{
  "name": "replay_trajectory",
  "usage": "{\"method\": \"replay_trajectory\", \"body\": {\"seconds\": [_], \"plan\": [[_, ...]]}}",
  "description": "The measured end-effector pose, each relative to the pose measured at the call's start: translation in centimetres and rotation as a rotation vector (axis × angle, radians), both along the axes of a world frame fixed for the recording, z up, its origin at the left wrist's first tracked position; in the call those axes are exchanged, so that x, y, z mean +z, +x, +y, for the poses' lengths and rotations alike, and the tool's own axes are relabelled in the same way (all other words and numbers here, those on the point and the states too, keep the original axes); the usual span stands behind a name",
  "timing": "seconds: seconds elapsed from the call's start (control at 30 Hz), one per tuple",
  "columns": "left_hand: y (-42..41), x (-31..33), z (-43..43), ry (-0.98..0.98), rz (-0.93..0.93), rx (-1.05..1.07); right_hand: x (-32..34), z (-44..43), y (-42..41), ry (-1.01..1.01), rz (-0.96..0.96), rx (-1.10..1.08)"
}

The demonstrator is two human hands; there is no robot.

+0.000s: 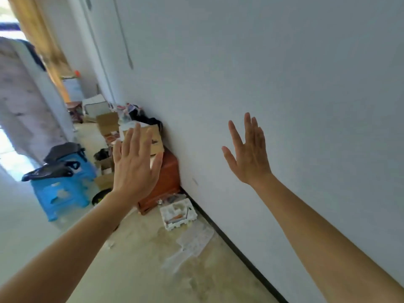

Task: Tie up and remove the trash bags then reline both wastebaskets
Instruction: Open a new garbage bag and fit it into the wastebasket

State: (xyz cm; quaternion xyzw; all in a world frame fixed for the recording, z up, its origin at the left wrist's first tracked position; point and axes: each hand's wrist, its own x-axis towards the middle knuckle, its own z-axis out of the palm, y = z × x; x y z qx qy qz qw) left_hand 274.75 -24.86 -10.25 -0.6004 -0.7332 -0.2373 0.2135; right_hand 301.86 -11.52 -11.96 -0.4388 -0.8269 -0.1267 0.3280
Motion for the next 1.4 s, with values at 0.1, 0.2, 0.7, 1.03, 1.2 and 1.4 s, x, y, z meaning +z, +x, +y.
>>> {"method": "replay_trajectory", "body": {"seconds": [0.1, 0.2, 0.7, 1.03, 1.2, 1.4], "plan": [[-11.4, -0.5, -3.0, -0.006, -0.023, 0.172, -0.2, 1.1, -15.0, -0.019, -0.026, 0.166], [-20.3, -1.6, -5.1, -0.037, -0.049, 0.289, -1.0, 1.2, -27.1, -0.04, -0.072, 0.321], [-58.0, -4.7, 2.3, -0.12, -0.081, 0.646, -5.1, 15.1, -72.2, -0.079, -0.229, 0.64], [-82.6, -8.4, 1.4, -0.146, -0.125, 0.848, -8.5, 15.0, -104.6, -0.134, -0.37, 0.863], [-99.1, -10.3, 2.3, -0.249, -0.169, 0.854, -10.8, 16.5, -119.8, -0.15, -0.395, 0.849], [-117.0, -8.2, 8.9, -0.292, -0.159, 0.728, -10.6, 22.1, -132.9, -0.249, -0.369, 0.723]]}}
